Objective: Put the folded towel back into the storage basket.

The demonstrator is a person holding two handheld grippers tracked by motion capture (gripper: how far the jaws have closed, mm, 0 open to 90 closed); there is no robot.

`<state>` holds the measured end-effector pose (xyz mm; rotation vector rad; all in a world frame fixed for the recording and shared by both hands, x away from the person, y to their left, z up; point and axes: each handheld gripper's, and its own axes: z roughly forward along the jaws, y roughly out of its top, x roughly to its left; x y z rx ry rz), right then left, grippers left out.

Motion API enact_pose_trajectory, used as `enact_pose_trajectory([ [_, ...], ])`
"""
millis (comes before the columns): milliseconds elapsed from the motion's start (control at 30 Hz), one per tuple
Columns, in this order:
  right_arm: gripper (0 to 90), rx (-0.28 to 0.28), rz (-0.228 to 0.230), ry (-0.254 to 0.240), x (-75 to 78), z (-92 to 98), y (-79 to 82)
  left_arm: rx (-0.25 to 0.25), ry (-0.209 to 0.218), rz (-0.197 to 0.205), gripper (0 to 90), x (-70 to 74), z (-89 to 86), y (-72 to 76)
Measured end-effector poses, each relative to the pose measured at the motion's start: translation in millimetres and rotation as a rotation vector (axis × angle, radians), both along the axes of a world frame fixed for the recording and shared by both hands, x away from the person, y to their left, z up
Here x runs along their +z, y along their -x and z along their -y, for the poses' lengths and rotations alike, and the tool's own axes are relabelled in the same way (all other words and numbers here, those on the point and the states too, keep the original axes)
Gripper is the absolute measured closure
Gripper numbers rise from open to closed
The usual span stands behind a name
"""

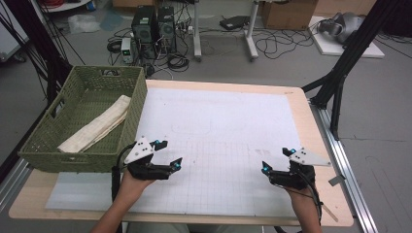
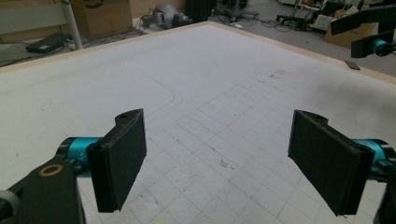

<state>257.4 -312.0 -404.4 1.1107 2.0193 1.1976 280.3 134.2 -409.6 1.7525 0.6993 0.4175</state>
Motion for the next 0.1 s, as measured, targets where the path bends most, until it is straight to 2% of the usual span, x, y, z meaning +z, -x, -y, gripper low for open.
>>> enact_pose_trajectory([
  [100,11.6,-0.002,0.002,0.002,-0.4,0.5,-1.1,0.003,0.002,0.001,19.7,-0.4,-0.3,-1.0],
])
